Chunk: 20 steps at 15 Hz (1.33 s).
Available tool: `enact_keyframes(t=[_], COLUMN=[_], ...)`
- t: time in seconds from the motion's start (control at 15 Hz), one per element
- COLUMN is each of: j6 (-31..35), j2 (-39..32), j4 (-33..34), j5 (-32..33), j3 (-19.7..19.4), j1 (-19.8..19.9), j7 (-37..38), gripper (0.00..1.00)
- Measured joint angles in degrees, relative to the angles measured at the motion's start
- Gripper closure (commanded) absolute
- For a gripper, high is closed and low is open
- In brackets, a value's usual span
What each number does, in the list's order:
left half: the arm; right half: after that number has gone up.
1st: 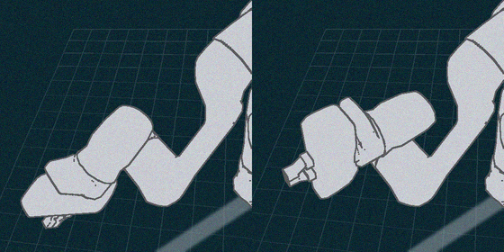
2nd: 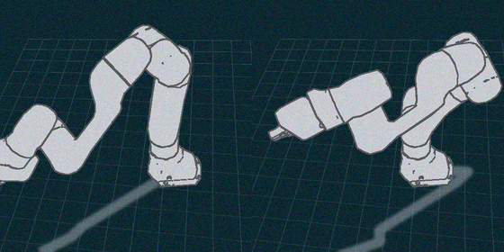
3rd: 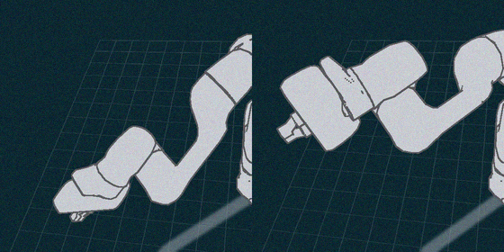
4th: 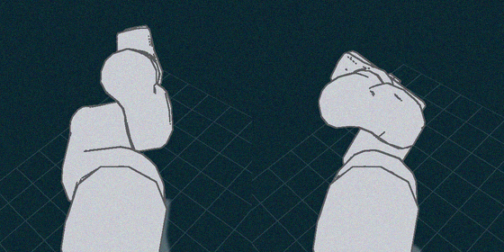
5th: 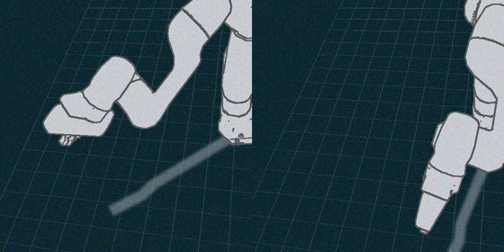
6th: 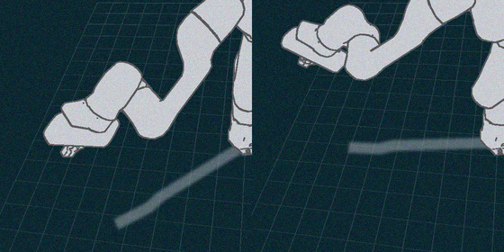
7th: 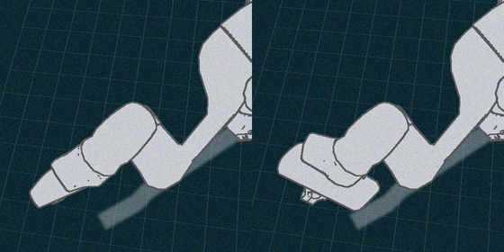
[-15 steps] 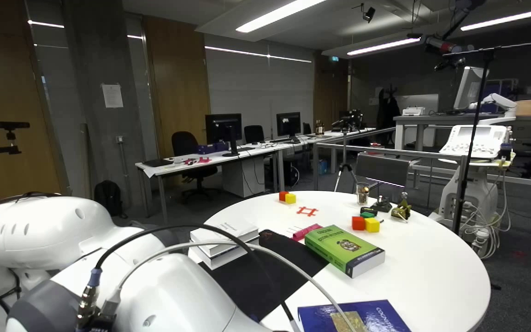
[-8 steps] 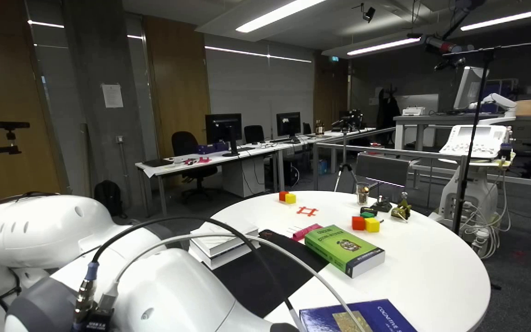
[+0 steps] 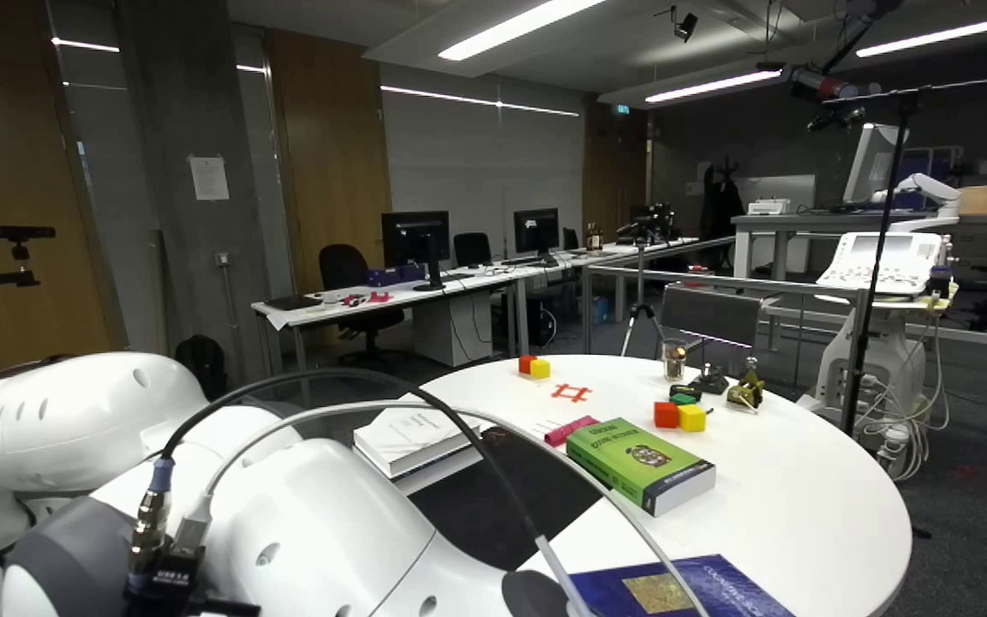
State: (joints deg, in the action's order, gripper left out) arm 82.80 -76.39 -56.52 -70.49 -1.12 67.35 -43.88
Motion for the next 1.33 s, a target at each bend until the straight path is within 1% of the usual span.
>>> enact_keyframes(t=[0.67, 1.2, 1.27, 1.33], j6=[1.8, 2.6, 2.7, 2.9], j2=[-0.6, -2.5, -2.7, -2.8], j4=[0.1, 0.2, 0.2, 0.2], j5=[0.0, -1.2, -1.5, -1.7], j3=[-1.1, -1.0, -0.9, -0.9], j1=[-0.6, -0.6, -0.6, -0.6], j7=[0.1, -2.9, -3.3, -3.5], gripper=[0.83, 0.83, 0.33, 0.32])
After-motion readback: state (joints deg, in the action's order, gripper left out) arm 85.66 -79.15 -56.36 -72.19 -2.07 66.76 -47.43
